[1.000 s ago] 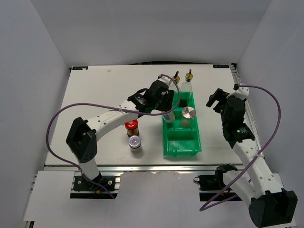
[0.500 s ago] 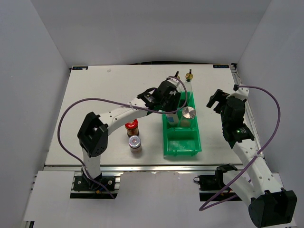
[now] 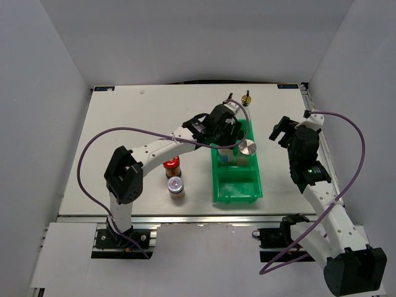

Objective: Organize the condiment bottles

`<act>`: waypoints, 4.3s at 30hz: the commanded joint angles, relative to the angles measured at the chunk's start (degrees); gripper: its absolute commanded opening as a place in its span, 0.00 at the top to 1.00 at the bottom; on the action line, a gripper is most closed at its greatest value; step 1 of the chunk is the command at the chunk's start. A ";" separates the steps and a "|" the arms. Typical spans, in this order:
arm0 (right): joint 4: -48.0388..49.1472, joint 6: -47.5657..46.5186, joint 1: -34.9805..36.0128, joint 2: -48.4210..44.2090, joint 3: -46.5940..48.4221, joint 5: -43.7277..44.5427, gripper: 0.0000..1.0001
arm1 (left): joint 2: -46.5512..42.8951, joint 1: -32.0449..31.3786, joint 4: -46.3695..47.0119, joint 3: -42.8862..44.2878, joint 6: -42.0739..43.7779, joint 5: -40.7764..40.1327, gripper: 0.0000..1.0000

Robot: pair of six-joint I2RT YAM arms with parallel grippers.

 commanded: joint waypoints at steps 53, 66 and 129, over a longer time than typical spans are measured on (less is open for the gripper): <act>0.51 -29.23 51.24 37.86 26.60 -23.19 0.11 | -41.00 38.39 18.21 -43.66 -15.62 -14.78 0.02; 3.33 -24.84 51.33 52.53 37.06 -17.40 0.11 | -44.43 38.48 17.94 -45.33 -15.01 -18.65 0.02; -23.57 5.48 49.75 2.37 12.20 16.27 1.00 | -45.31 38.48 17.07 -45.51 -15.62 -15.49 0.02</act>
